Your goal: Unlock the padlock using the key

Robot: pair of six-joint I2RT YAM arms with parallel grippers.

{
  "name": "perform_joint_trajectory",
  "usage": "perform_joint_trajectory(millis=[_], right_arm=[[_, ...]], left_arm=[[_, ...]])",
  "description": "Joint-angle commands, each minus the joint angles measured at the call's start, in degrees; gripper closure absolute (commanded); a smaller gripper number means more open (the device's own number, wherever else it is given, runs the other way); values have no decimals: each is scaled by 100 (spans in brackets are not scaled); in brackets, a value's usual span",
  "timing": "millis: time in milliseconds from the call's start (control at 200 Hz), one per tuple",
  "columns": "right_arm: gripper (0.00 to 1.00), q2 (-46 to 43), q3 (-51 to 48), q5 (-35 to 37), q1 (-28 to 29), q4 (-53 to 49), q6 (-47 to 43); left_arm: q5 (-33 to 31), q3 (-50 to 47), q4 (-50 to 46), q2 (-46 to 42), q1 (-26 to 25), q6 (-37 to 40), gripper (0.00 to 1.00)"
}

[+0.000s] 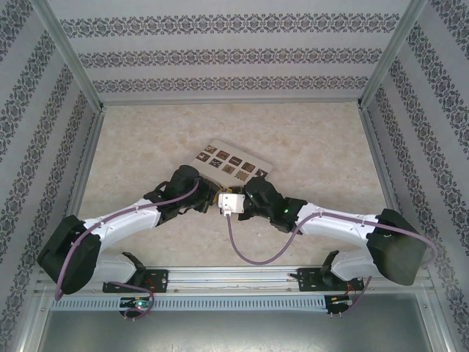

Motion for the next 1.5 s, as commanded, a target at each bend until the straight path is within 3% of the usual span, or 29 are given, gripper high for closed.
perform_joint_trajectory(millis=[0, 585, 1339, 1494], right_arm=[[73, 71, 177, 32, 64, 74, -72], [84, 318, 213, 259, 80, 282, -66], [84, 637, 239, 248, 159, 600, 145], [94, 681, 213, 275, 179, 713, 275]], left_arm=[[-98, 47, 56, -89, -98, -142, 100], [-62, 71, 179, 52, -99, -145, 100], [-49, 111, 415, 120, -187, -265, 100], [-51, 112, 465, 139, -221, -283, 100]])
